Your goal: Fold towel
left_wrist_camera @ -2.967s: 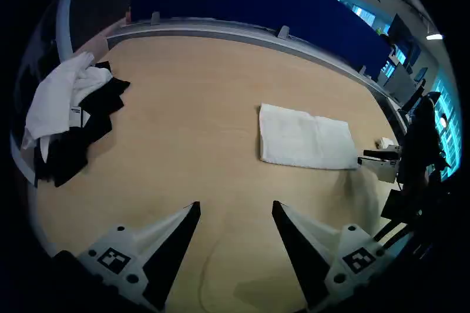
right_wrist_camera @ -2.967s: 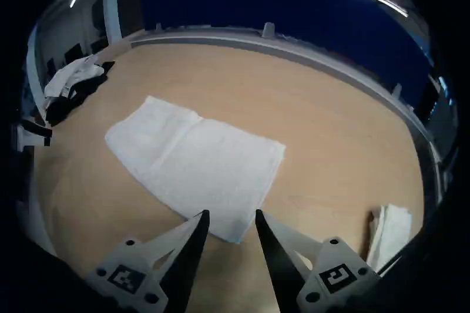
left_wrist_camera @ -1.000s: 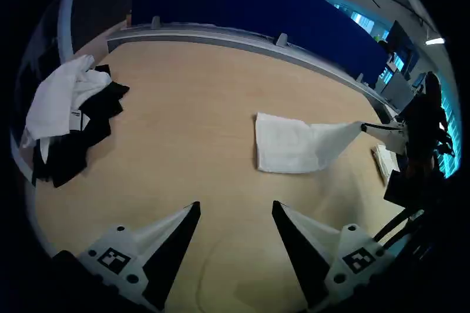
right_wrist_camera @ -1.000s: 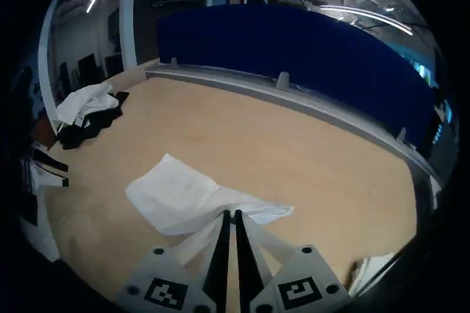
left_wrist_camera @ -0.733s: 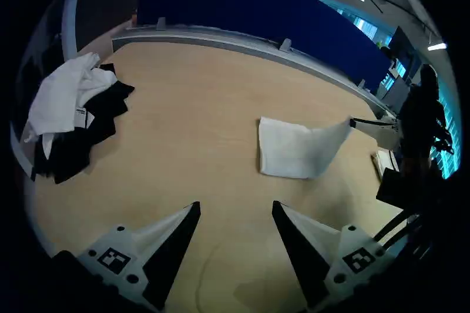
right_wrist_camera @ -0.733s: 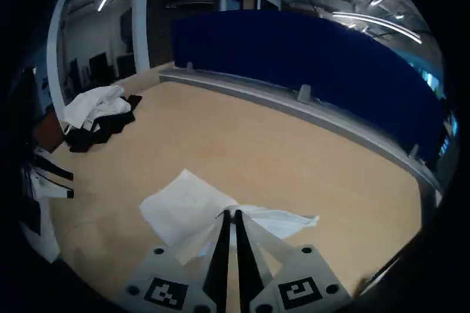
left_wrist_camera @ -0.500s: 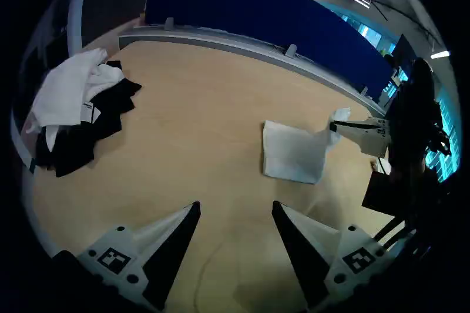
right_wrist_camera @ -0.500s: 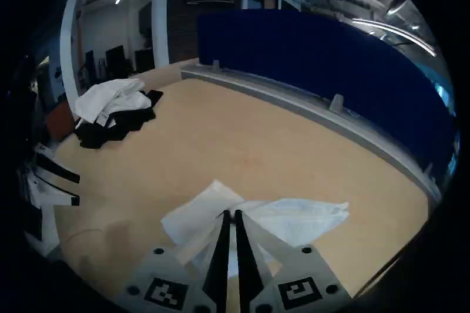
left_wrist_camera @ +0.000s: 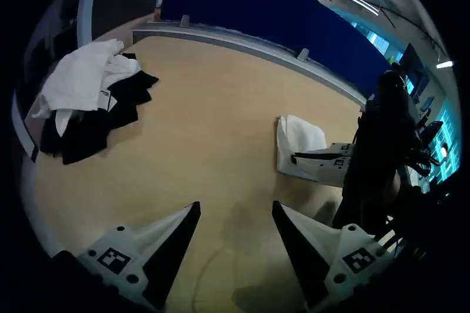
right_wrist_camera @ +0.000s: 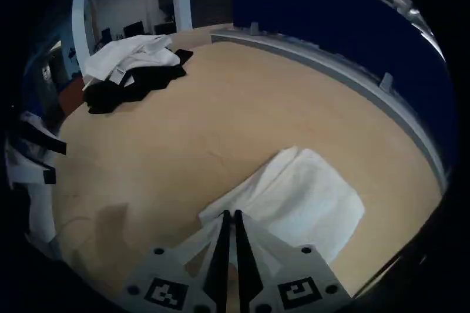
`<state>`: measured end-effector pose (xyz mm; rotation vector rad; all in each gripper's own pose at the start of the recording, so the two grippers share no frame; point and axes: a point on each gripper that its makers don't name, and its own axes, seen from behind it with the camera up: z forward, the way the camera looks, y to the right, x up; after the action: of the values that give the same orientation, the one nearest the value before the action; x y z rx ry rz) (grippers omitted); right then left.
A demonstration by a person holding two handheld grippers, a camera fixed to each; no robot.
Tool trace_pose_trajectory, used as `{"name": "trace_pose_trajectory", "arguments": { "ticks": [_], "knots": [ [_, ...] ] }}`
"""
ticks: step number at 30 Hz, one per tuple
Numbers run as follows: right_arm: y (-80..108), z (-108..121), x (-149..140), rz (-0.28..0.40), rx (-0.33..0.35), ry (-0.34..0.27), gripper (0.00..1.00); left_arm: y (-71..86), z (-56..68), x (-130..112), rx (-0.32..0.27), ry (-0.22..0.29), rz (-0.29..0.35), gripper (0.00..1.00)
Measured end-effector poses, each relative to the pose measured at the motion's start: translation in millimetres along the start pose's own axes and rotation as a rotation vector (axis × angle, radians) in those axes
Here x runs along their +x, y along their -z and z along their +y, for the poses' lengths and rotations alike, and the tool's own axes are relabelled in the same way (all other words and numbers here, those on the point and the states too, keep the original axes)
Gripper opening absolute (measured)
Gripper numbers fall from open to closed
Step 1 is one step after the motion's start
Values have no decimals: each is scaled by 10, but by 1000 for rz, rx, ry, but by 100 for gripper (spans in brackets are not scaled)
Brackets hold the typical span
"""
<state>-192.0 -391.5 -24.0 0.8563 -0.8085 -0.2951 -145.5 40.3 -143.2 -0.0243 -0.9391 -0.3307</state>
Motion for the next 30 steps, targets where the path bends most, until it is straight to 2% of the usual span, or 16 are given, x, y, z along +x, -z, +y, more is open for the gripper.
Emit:
{"name": "trace_pose_trajectory", "arguments": {
  "ticks": [5, 7, 8, 9, 12, 17, 21, 30],
  "knots": [
    [22, 11, 57, 8, 6, -8, 7, 13, -39, -17, 3, 4, -1, 91],
    [38, 13, 87, 15, 8, -3, 10, 19, -51, -16, 5, 2, 0, 90],
    [46, 12, 101, 18, 9, -1, 15, 23, -57, -15, 6, 0, 0, 90],
    [60, 9, 117, 22, 11, 1, 24, 27, -63, -12, 7, -1, 1, 90],
    [112, -6, 158, 34, 20, 3, 64, 41, -82, -1, 9, -2, 4, 91],
    [233, 46, 205, 58, -2, 8, 83, 59, -118, 1, 15, 1, 6, 91],
    [365, 158, 110, 57, -49, 11, 85, 80, -149, 0, 19, 4, 9, 90],
    [594, 457, -473, -18, -153, -30, 85, 104, -186, -3, 22, 15, 13, 90]
  ]
}}
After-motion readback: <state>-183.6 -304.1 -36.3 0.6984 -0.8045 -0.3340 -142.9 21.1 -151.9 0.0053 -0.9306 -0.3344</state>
